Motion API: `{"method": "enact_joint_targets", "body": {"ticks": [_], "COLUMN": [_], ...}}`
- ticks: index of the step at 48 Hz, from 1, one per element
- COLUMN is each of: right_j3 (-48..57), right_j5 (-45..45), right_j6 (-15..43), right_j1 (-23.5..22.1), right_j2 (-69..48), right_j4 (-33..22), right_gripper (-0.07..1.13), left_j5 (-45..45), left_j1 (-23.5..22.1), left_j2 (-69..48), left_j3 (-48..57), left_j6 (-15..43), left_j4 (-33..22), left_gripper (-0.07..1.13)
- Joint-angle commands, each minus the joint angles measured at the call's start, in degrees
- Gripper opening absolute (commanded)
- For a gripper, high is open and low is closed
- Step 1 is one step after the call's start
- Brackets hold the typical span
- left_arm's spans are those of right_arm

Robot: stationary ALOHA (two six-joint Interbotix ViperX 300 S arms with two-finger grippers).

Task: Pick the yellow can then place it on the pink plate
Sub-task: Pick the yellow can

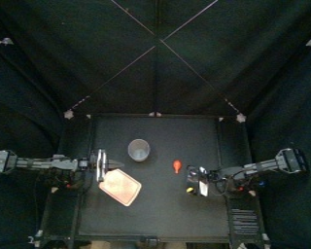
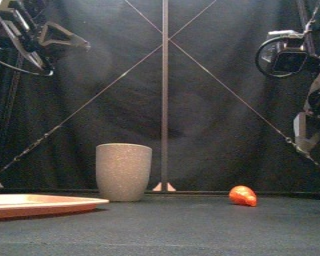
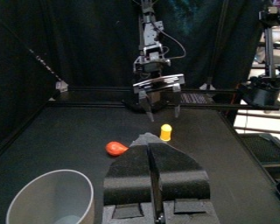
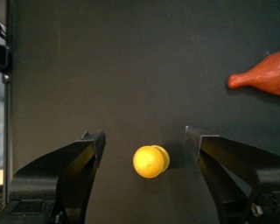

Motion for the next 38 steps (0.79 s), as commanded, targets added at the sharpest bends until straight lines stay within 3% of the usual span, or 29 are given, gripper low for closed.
{"method": "enact_joint_targets", "body": {"ticks": [1,19,38], "right_j3": [-1.9,-3.3,-2.7], "right_j5": [1.1,1.1,1.5], "right_j6": [0.1,1.7,2.0], "right_j1": [0.6,2.5,3.3], "right_j2": [3.3,13.7,15.1], "right_j4": [-0.6,-2.2,-1.0], "right_gripper": [1.04,1.04,1.0], "left_j5": [-0.5,-0.5,-0.6], "left_j1": [0.5,0.8,1.1], "left_j2": [0.2,0.0,-0.1], "left_j3": [-1.0,0.0,0.0], "left_j6": [0.1,0.0,0.0], "left_j4": [0.0,-0.2,-0.2], "left_gripper": [0.05,0.05,0.05]}}
